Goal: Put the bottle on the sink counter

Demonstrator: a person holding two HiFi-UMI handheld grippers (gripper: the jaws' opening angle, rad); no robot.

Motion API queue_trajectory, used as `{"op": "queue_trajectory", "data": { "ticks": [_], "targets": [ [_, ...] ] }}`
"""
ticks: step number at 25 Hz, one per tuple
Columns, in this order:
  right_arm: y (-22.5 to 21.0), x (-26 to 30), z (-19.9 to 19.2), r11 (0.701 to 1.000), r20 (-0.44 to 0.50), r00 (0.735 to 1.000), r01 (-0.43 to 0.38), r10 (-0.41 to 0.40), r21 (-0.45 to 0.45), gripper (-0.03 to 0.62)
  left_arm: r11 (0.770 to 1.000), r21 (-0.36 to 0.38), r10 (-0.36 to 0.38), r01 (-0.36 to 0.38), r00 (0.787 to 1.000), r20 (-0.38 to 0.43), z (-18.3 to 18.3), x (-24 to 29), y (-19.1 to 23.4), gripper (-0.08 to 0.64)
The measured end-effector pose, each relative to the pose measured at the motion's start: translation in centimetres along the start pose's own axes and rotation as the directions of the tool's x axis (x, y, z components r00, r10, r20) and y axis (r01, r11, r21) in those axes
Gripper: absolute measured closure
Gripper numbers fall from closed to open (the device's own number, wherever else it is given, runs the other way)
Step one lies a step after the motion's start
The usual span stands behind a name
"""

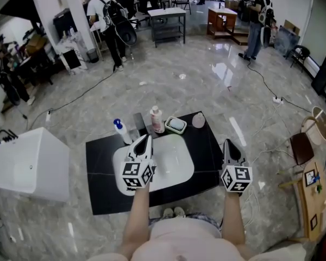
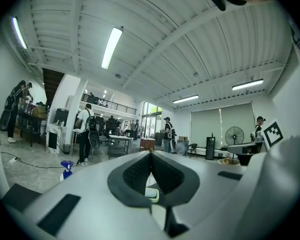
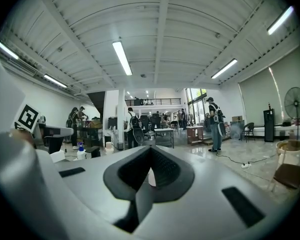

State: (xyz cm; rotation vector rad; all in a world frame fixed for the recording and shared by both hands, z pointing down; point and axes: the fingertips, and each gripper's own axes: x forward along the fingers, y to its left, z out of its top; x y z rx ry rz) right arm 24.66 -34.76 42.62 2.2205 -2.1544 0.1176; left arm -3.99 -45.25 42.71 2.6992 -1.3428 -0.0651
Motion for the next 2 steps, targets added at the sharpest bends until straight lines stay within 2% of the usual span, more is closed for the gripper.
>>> {"op": "queue_trajectory", "data": {
  "ticks": [2],
  "targets": [
    [0.04,0.03,-0.18,1.000,-0.002,1.000,0.001,-0.001,0.001,0.578,1.000,-0.001,0.003,-0.003,1.000,-0.001,-0.14,0.01,0.08,0.532]
  ]
}}
